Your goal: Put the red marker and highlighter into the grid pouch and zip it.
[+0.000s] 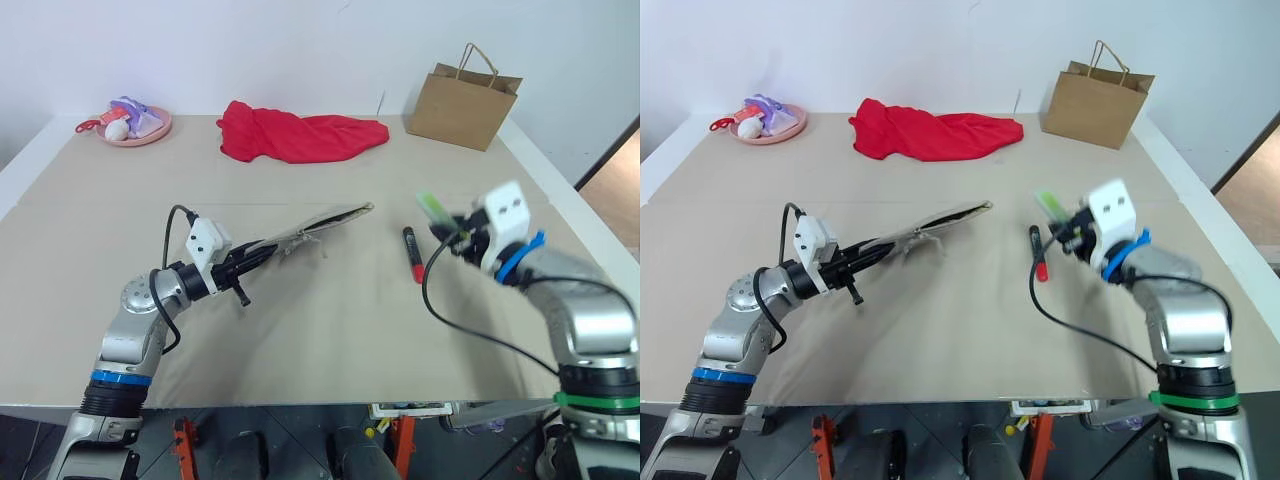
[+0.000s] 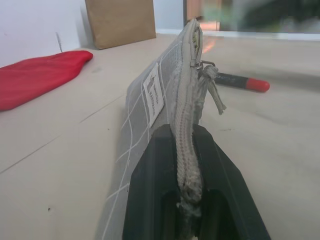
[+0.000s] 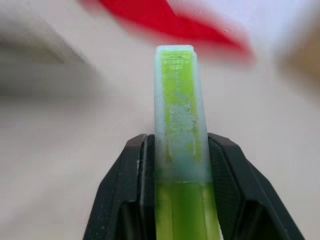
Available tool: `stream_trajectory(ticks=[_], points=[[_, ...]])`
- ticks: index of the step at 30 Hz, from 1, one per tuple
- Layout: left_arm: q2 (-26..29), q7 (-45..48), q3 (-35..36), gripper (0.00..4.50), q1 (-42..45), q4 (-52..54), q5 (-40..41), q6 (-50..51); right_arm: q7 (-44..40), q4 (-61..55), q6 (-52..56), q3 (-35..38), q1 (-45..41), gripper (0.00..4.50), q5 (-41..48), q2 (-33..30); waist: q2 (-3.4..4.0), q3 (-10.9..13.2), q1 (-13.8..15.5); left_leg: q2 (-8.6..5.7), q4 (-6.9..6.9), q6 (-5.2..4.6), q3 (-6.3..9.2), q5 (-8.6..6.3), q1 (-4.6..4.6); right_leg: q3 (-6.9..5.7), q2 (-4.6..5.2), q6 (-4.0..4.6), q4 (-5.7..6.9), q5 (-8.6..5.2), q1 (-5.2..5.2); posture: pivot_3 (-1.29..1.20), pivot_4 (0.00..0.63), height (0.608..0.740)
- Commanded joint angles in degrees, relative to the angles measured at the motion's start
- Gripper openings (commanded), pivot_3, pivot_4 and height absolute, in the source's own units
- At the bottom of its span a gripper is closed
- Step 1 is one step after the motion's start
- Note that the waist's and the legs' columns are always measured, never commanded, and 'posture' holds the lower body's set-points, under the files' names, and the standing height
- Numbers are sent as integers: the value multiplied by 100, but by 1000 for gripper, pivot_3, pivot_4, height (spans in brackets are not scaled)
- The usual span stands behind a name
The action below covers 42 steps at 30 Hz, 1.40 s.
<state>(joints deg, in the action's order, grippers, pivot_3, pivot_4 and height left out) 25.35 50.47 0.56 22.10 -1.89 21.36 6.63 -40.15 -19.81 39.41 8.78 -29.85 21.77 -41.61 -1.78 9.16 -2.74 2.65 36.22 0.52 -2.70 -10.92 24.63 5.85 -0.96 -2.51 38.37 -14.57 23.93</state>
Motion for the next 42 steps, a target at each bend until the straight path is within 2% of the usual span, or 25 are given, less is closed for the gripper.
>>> stream_trajectory(ticks=[1,4,11,26,42], points=[[18,16,106,0,84,28,51,-55,-956,-603,58,-134,105,1086,533,-519,-7,-3,30,1,-1,1,8,-2,0,-7,-1,5,0,-4,-2,0,150,740],[-8,9,82,0,80,38,47,-62,-1166,-417,-139,-548,98,1086,297,-736,-8,-3,41,-1,1,3,35,-4,10,-34,16,17,-1,-11,-6,0,150,740],[-9,-7,80,0,33,108,53,-49,-1072,254,-732,-1222,-101,1086,-346,-524,-9,-2,19,-9,17,3,29,-3,12,-13,26,-3,-3,-3,-2,0,150,740],[95,138,-89,0,-102,152,-141,-188,-1289,1054,-1201,-1589,-430,1086,-769,-164,-9,-2,19,-8,16,4,27,-3,15,-23,21,19,-2,5,-2,0,150,740],[124,245,-55,0,-172,161,-203,-287,-1367,1227,-1300,-1684,-434,1086,-994,-10,-9,-2,22,-8,16,4,27,-3,16,-27,21,23,-2,8,-2,0,150,740]])
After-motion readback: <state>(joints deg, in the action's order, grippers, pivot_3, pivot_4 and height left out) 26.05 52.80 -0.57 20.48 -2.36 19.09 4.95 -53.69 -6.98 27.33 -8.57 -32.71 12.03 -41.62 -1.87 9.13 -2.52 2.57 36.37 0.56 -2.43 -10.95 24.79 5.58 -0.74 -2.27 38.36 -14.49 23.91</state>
